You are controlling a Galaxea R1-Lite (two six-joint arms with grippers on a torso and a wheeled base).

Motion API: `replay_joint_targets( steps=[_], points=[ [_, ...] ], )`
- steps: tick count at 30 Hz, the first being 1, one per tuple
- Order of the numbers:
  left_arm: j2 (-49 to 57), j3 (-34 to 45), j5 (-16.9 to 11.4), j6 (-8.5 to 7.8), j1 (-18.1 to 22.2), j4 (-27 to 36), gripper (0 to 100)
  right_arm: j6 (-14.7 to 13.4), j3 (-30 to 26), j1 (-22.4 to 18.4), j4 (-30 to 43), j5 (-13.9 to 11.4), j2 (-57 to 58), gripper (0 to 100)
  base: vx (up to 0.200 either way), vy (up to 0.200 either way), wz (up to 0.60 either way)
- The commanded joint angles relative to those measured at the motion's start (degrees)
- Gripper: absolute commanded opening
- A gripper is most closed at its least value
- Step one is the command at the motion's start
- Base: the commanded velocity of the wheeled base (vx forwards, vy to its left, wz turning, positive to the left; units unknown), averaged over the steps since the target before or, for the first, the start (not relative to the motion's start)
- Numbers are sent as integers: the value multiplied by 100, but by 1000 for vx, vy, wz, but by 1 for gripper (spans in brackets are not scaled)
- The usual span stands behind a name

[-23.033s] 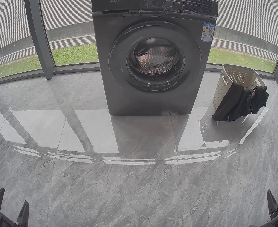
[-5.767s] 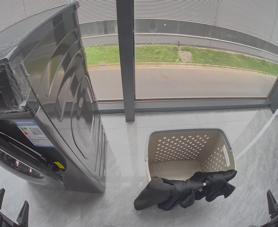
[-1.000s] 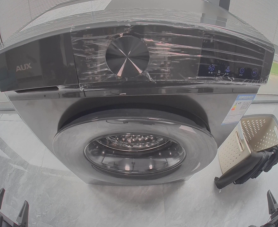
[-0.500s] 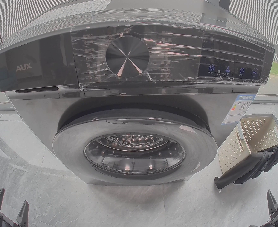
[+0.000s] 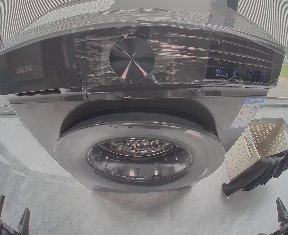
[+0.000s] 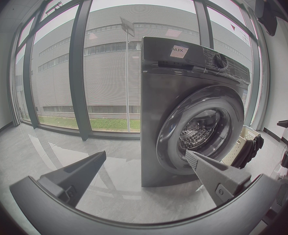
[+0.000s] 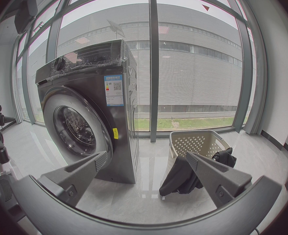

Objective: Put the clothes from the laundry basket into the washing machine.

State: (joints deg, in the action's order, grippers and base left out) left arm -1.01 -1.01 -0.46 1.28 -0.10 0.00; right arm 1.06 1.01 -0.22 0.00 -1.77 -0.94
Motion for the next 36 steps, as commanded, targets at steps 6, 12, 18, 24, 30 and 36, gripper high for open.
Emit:
replay_joint_targets(
  steps=[6,12,18,24,30,36],
  points=[
    [92,101,-6,4,1,0,100,61,-101,-4,-35,-113,24,100,0,0,0],
    [92,101,-6,4,1,0,100,-9,488,4,-360,-184,6,100,0,0,0],
    [92,101,-15,-5,1,0,100,-194,2351,330,-97,-1124,-1242,100,0,0,0],
    [92,101,-15,-5,1,0,100,-255,1736,453,26,-2319,-2323,100,0,0,0],
    [92,101,-24,-5,1,0,100,-264,1244,716,-1011,-2794,-4432,100,0,0,0],
    [92,101,-24,4,1,0,100,-493,699,1375,-1986,-2794,-5637,100,0,0,0]
  ],
)
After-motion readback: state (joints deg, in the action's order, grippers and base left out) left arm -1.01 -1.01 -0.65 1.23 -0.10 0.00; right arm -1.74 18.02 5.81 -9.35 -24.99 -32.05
